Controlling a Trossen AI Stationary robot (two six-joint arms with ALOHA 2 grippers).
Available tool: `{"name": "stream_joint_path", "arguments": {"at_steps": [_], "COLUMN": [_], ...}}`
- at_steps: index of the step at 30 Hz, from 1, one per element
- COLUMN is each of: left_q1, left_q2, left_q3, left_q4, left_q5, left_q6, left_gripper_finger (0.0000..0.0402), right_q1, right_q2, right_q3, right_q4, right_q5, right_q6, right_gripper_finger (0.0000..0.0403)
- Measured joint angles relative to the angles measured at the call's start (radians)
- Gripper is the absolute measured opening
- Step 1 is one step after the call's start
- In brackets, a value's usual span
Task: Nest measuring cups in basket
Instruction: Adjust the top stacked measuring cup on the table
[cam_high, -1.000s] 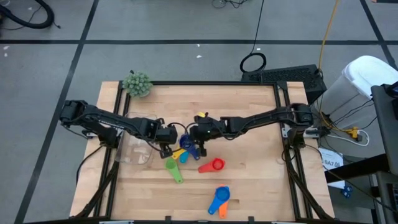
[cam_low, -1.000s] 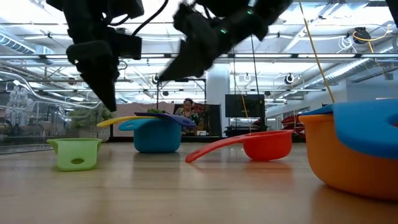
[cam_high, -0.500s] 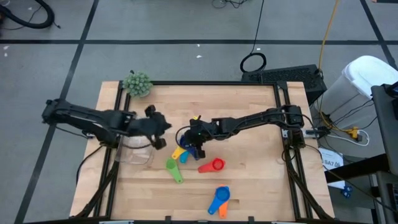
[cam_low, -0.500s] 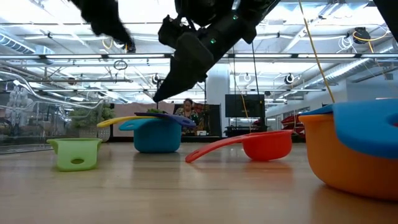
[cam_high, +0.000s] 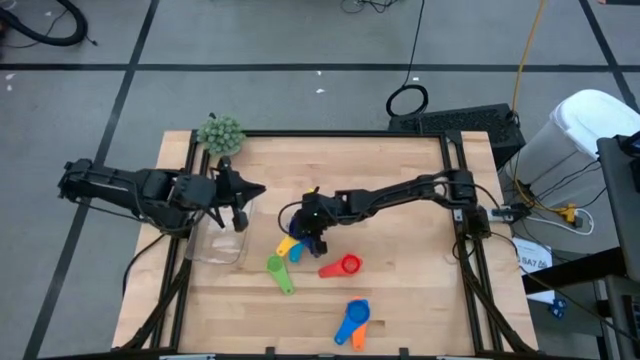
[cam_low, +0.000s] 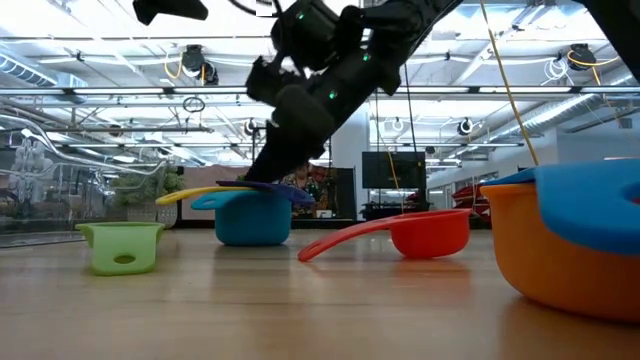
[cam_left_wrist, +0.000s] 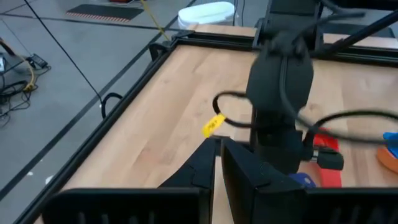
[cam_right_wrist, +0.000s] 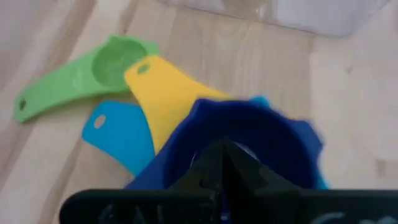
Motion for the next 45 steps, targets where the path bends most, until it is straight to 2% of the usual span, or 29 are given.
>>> {"name": "stream_joint_path", "arguments": {"at_steps": [4, 26, 38, 45], "left_q1": [-0.001, -0.003, -0.007, -0.025], "left_q2": [0.000, 0.000, 0.000, 0.001], "left_q3": [0.000, 0.000, 0.000, -0.001], "left_q4": [0.007, 0.003, -0.021, -0.026], "left_q5": [0.000, 0.000, 0.001, 0.000], "left_q6": [0.006, 0.011, -0.012, -0.023], "left_gripper_finger": [0.0033, 0.0033, 0.0033, 0.0033], "right_q1": [0.000, -0.030, -0.075, -0.087], "right_q2": [0.038, 0.020, -0.060, -0.111], "right_q3": [0.037, 0.047, 0.039, 0.018], "right_q4": [-0.063, -0.394, -0.652, -0.653], "right_q5": [-0.005, 0.073, 0.195, 0.194], "right_q6": [-0.020, -0.071, -0.097, -0.090], "right_gripper_finger": [0.0000, 0.0000, 0.0000, 0.0000]}}
